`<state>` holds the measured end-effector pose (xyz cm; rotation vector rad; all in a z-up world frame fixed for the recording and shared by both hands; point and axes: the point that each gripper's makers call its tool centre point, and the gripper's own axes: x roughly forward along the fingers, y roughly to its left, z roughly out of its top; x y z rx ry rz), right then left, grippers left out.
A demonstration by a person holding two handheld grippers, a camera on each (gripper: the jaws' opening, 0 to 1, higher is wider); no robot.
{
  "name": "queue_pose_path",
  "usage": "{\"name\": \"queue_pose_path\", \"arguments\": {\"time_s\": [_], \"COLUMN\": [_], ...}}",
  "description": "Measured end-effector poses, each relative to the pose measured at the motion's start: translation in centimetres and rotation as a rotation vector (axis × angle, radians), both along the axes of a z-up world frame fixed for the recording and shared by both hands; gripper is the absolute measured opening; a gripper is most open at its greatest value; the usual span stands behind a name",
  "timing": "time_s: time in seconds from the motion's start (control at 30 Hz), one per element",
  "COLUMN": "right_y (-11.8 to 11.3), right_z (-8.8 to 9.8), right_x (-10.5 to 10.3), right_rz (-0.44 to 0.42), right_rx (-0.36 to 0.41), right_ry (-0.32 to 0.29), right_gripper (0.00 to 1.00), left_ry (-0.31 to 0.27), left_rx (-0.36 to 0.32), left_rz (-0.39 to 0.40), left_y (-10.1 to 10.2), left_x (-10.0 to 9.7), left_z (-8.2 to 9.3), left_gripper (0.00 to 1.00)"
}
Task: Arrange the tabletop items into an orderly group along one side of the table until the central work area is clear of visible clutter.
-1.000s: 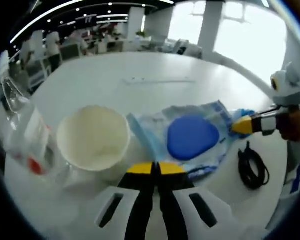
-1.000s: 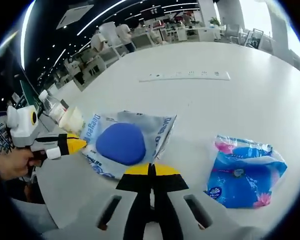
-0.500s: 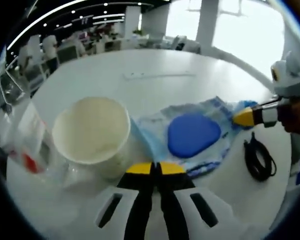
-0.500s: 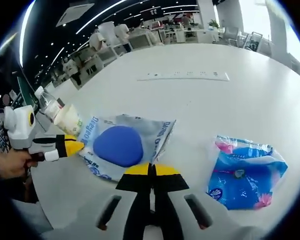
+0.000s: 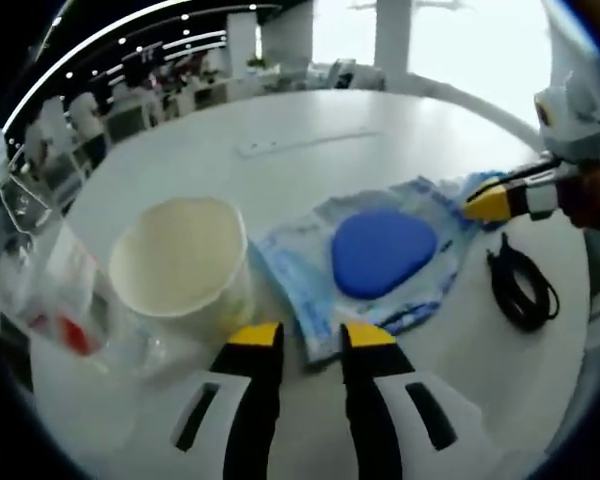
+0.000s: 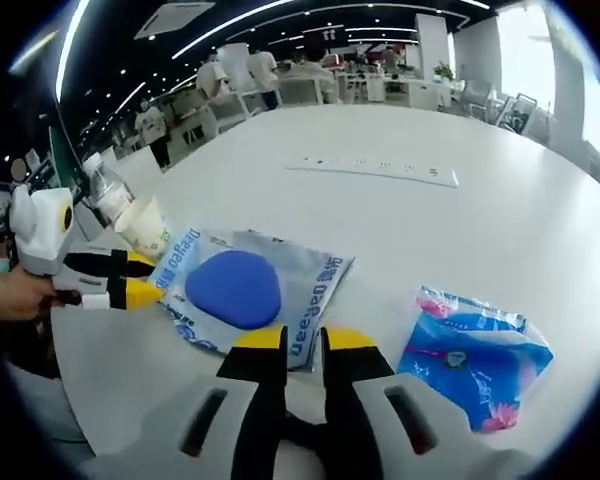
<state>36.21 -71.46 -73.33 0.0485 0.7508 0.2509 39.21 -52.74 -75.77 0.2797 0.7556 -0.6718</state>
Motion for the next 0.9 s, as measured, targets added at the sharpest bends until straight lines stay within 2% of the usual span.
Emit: {"name": "queue_pose_path", "arguments": {"time_s": [0.17,0.3,0.43,0.57,0.7,0.9], "right_y": [0.0,-0.3,-0.4,-0.5,-1.0,-1.7], "right_z": [1.8,2.5,3.1,4.4,5.2,5.4], "right_x": [-0.5,-1.0,-1.6,-1.6,-1.6,-2.1], "right_rz": [0.084,0.134,0.199,0.222,0.238,0.264], "right_rx": [-0.042,-0.081,-0.131,-0.135,-0.151,-0.186], "right_ry": [-0.049,-0.068,-0.077,-0.089,-0.094,-0.090], "right_gripper": [0.17,0.23,0.27,0.33,0.37,0.39], "left_ry": [-0.009,-0.021,-0.050,-0.125,-0.146,-0.151], "left_rx": [0.007,0.005,-0.010,-0.044,-0.067,-0.091], "left_rz": [-0.026,-0.034,-0.048,-0.049,-0.058,-0.071], "left_y": [0.0,-0.1,-0.1,0.0,0.0,0.4], "left_x": [-1.2,-1.7,-2.6,-3.1,-4.0,-5.4], "left_z": [0.4,0.8,2.0,4.4,5.8,6.9], "left_gripper": [0.26,0.31,0.37,0.39,0.44,0.50]}}
